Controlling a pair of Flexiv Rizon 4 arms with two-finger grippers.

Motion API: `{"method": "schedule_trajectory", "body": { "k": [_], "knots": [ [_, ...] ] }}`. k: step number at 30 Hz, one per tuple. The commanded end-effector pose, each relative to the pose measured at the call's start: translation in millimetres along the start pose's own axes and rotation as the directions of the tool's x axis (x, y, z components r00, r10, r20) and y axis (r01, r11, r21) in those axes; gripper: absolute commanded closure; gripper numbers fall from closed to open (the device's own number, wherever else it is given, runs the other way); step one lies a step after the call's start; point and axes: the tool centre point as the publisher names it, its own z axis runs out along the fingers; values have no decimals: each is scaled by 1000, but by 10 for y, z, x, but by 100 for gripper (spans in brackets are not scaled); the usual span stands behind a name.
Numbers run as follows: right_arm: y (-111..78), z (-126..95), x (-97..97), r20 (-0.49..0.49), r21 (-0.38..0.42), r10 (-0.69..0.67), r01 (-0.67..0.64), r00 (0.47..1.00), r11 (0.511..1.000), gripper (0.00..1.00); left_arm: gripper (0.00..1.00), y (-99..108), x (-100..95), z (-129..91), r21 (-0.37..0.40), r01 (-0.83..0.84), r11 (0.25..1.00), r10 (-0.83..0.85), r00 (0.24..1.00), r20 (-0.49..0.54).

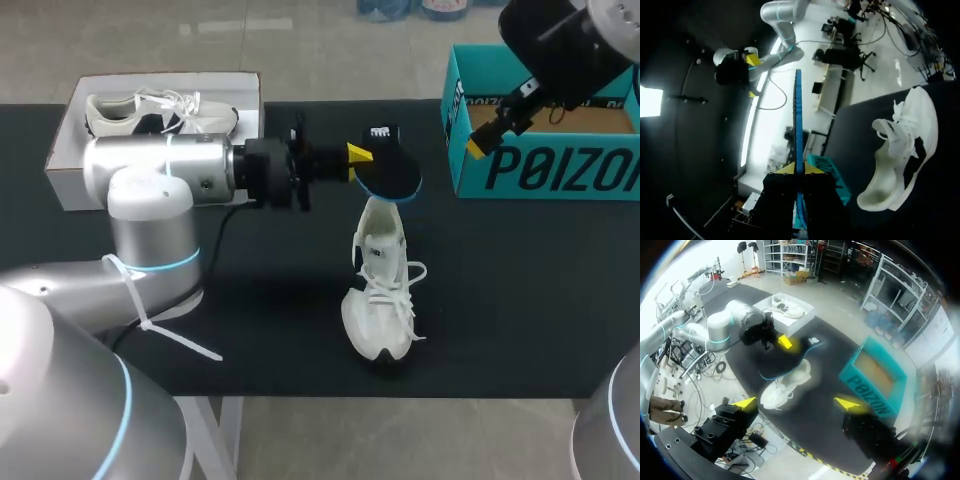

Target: Take the shoe out of the shoebox, open the shoe tongue, remove and reinsert the insole, then place the shoe into the shoebox

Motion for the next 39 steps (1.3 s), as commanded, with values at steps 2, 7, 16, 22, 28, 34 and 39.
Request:
{"method": "schedule_trajectory", "body": {
  "k": [2,7,16,22,28,34,39],
  "knots": [
    [21,12,-4,-1,4,2,-2,1000,1000,0,100,-11,-194,-67,167,815,555,-827,562,9],
    [21,12,-4,-1,4,2,-2,1000,1000,0,100,-11,-194,-67,167,815,555,-827,562,9],
    [21,12,-4,-1,4,2,-2,1000,1000,0,100,-11,-194,-67,167,815,555,-827,562,9],
    [21,12,-4,-1,4,2,-2,1000,1000,0,100,0,-184,-68,156,889,430,-897,440,-34],
    [21,12,-4,-1,4,2,-2,1000,1000,0,100,-5,-168,-98,107,981,159,-978,171,-118],
    [21,12,-4,-1,4,2,-2,1000,1000,0,100,-43,-283,-154,134,985,-105,-973,-74,-216],
    [21,12,-4,-1,4,2,-2,1000,1000,0,100,-43,-283,-154,134,985,-105,-973,-74,-216]
  ]
}}
